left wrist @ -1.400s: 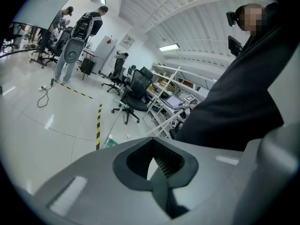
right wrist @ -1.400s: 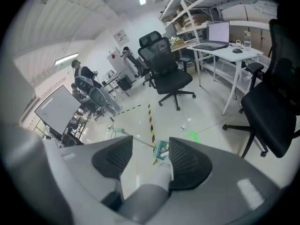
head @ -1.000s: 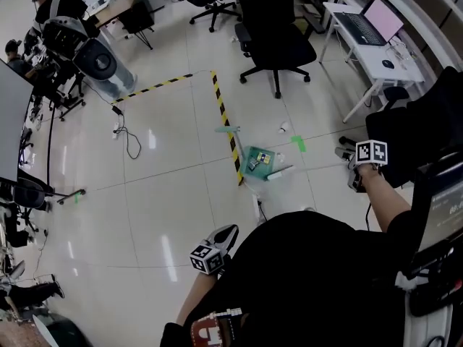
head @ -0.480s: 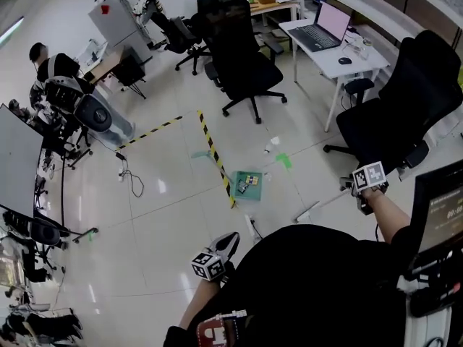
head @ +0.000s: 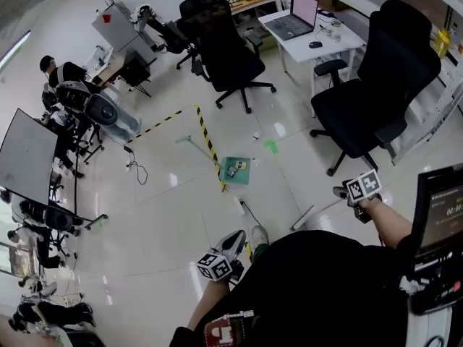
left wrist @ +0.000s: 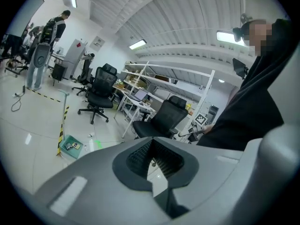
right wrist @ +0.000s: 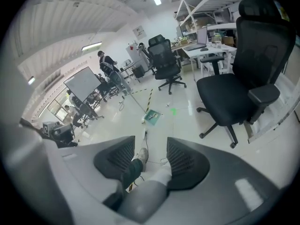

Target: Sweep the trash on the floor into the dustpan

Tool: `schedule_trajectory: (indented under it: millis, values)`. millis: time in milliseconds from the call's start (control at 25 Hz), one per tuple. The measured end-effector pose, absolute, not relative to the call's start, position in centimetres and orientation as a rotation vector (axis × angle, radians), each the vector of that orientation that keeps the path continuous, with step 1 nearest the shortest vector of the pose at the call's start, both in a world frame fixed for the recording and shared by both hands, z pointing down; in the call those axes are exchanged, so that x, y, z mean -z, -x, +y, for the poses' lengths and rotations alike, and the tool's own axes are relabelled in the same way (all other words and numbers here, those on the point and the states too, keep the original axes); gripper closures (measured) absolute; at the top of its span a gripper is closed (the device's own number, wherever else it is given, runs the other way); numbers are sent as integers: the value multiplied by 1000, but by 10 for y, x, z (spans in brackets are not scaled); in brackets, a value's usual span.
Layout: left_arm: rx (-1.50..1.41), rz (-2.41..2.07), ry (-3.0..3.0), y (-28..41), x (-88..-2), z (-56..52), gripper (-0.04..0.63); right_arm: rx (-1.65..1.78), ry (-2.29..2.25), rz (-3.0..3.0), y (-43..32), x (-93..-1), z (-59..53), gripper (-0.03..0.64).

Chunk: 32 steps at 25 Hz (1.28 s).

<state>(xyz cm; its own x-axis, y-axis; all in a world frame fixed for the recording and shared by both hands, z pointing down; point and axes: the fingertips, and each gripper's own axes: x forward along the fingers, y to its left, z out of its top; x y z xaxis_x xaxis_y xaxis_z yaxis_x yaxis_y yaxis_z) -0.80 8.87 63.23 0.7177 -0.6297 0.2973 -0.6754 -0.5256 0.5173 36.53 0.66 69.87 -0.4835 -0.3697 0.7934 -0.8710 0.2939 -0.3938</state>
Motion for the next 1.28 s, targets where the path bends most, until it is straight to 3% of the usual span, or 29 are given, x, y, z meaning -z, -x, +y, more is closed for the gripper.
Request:
schedule_trajectory:
  millis: [320,1000,1280]
  values:
    - [-104,-1061,-2287,0,-629,144,594,-994,-939,-2026,-349,-712,65,407]
    - [-147,-906,-2321,154,-645,236,594,-1038,-1097,-1913,-222,-699,148,407]
    - [-124,-945,-2330,155,-643,235,594,-1019,-1076,-1926,-224,-703,159,408]
